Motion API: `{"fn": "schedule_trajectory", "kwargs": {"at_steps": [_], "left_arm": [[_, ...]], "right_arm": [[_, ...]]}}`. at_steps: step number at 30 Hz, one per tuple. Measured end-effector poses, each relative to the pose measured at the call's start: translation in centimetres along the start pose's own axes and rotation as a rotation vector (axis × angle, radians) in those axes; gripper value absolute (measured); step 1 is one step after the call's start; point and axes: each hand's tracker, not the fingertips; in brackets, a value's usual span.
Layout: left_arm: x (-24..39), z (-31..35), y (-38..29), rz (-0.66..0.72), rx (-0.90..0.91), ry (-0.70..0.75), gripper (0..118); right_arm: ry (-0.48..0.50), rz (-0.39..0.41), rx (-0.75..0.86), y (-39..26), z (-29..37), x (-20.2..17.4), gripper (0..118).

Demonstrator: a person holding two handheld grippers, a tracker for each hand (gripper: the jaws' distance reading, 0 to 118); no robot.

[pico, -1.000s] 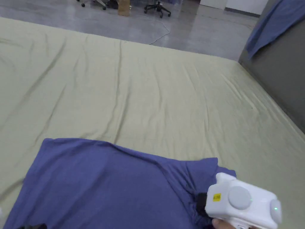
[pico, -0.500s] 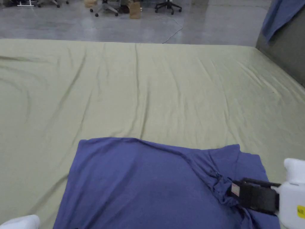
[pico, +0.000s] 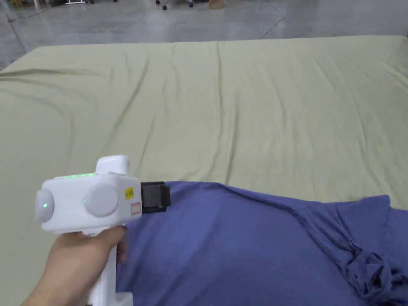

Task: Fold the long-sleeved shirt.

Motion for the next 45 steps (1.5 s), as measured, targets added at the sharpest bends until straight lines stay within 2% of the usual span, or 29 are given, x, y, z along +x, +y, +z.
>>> {"fn": "schedule_trajectory", "kwargs": {"at_steps": [1, 2, 4, 6, 7, 8, 9, 10, 11, 12, 14, 15, 16, 17, 18, 19, 20, 21, 22, 23, 24, 26, 28, 33, 37, 41, 45], "left_arm": [[-0.2, -2.8, 1.3, -0.012, -0.013, 0.038, 115], [-0.3, -5.6, 2.0, -0.026, -0.046, 0.057, 100], [-0.2, -9.8, 2.2, -0.058, -0.135, 0.097, 45], [0.0, -12.1, 0.9, -0.096, -0.207, 0.094, 40], [0.7, -10.5, 0.6, -0.115, -0.086, 0.121, 23], [1.8, -9.6, 0.8, -0.185, -0.082, 0.142, 0], [2.5, -9.1, 0.7, -0.252, -0.079, 0.133, 0], [2.9, -8.4, 0.5, -0.306, -0.076, 0.127, 0], [3.1, -7.5, 0.3, -0.298, -0.051, 0.159, 0], [3.1, -6.7, 0.4, -0.276, -0.042, 0.137, 0], [2.9, -4.9, 0.6, -0.232, -0.045, 0.056, 0], [2.8, -4.3, 0.8, -0.208, -0.058, 0.039, 0], [2.5, -3.6, 1.0, -0.190, -0.054, 0.024, 0], [2.3, -2.9, 1.2, -0.171, -0.041, 0.009, 0], [1.9, -2.3, 1.4, -0.167, -0.034, 0.011, 0], [1.7, -1.7, 1.5, -0.168, -0.030, 0.014, 0], [1.6, -1.3, 1.6, -0.165, -0.026, 0.006, 0], [1.4, -0.9, 1.6, -0.160, -0.023, -0.003, 0], [1.2, -0.7, 1.6, -0.155, -0.026, -0.016, 0], [1.0, -0.4, 1.6, -0.153, -0.027, -0.023, 0], [0.8, -0.2, 1.5, -0.150, -0.030, -0.027, 0], [0.1, 0.3, 1.4, -0.145, -0.024, -0.036, 0], [-0.4, 1.8, 1.1, -0.144, -0.013, -0.046, 0], [-2.0, 8.3, -1.3, -0.168, 0.048, -0.107, 0], [-3.3, 13.3, -6.1, -0.256, 0.023, -0.101, 0], [-4.5, 15.3, -12.1, -0.331, -0.104, -0.061, 0], [-5.8, 13.9, -16.7, -0.247, -0.228, -0.079, 0]], "right_arm": [[0.004, -0.002, -0.012, 0.6, -0.6, -0.7, 0], [0.006, -0.005, -0.019, 0.6, -0.9, -0.5, 0], [-0.007, 0.002, -0.026, 0.9, -1.6, -0.1, 0], [-0.035, 0.020, -0.032, 2.2, -2.3, -0.2, 2], [-0.043, 0.027, -0.025, 3.1, -2.6, 0.0, 23], [-0.044, 0.038, -0.009, 4.4, -2.9, 0.3, 63], [-0.053, 0.073, 0.010, 6.0, -3.4, -0.3, 78], [-0.074, 0.088, 0.041, 7.9, -4.3, -0.1, 78], [-0.094, 0.096, 0.041, 10.0, -5.7, 0.2, 117], [-0.098, 0.103, 0.129, 11.8, -6.5, 0.1, 116], [-0.138, 0.076, 0.111, 17.1, -11.4, 1.5, 117], [-0.167, 0.053, 0.076, 19.2, -13.6, 2.3, 117], [-0.215, -0.003, 0.012, 21.5, -16.4, 3.3, 117], [-0.254, -0.052, -0.051, 24.1, -16.3, 1.1, 117], [-0.261, -0.092, -0.107, 25.5, -18.2, 1.7, 116], [-0.262, -0.147, -0.194, 26.5, -20.1, 2.4, 111], [-0.277, -0.195, -0.254, 26.8, -21.4, 2.9, 86], [-0.275, -0.241, -0.285, 25.7, -23.2, 4.7, 53], [-0.282, -0.286, -0.311, 25.0, -23.9, 5.2, 24], [-0.327, -0.315, -0.325, 24.1, -24.0, 5.3, 21], [-0.303, -0.303, -0.258, 23.7, -23.0, 5.2, 21], [-0.257, -0.248, -0.227, 23.5, -21.5, 4.8, 5], [-0.185, -0.229, -0.170, 22.4, -18.6, 4.5, 4], [-0.110, -0.020, -0.119, 18.5, -9.2, 2.2, 4], [-0.092, 0.076, -0.121, 12.2, -3.1, 2.0, 4], [-0.136, 0.113, -0.227, 5.5, -1.7, 3.3, 4], [-0.166, 0.040, -0.327, 0.8, -3.7, 5.8, 4]]}}
